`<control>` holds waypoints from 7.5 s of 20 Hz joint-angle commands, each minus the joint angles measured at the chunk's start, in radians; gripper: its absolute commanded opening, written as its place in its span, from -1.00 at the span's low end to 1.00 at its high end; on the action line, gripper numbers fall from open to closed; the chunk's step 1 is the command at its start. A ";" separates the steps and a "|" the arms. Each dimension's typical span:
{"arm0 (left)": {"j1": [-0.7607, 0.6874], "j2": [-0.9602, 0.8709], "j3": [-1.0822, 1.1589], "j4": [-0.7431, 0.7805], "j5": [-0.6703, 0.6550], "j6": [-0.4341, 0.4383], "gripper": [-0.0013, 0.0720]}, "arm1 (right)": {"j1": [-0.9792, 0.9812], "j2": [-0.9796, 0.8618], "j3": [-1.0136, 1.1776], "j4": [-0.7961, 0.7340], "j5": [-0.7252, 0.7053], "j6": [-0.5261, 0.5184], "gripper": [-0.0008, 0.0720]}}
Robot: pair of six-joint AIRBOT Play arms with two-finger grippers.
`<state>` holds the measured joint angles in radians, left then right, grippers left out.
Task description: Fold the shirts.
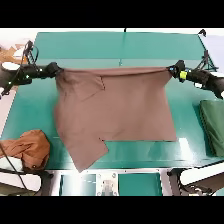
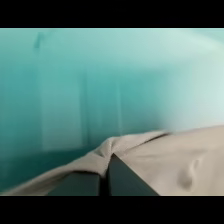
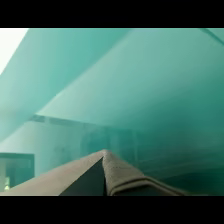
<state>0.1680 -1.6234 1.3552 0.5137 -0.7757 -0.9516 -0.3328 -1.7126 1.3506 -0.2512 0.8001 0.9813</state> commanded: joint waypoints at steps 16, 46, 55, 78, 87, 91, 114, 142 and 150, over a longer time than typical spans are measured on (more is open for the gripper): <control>0.001 -0.056 0.091 0.419 -0.267 -0.185 -0.89 | 0.013 -0.111 0.121 -0.464 0.287 0.216 -0.95; 0.106 0.437 -0.611 0.630 -0.646 -0.438 0.43 | -0.195 0.621 -0.678 -0.805 0.389 0.503 -0.41; 0.005 0.628 -1.015 0.322 -0.120 -0.402 0.43 | -0.100 0.772 -1.035 -0.554 0.014 0.474 0.00; -0.081 0.636 -0.685 0.480 -0.526 -0.463 -0.89 | -0.094 0.759 -0.823 -0.703 0.205 0.484 -0.95; -0.081 0.516 -0.345 0.418 -0.375 -0.460 -0.89 | 0.016 0.647 -0.500 -0.628 0.125 0.485 -0.95; -0.081 0.314 -0.239 0.341 -0.302 -0.397 -0.89 | 0.068 0.430 -0.364 -0.612 0.073 0.484 -0.95; 0.040 -0.091 0.254 0.094 -0.393 -0.252 -0.89 | -0.169 -0.209 0.194 -0.620 0.563 0.212 0.50; -0.773 -0.406 0.252 -0.051 0.161 -0.243 -0.89 | 0.069 0.201 0.376 -0.298 0.915 0.265 -0.94; -0.681 -0.415 0.350 -0.064 -0.079 -0.243 -0.89 | 0.118 0.205 0.376 -0.314 0.911 0.311 -0.94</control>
<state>-0.5652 -2.0418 1.6760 0.4599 -0.7193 -1.1957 -0.2283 -1.5124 1.7252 -0.5644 1.7130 1.2682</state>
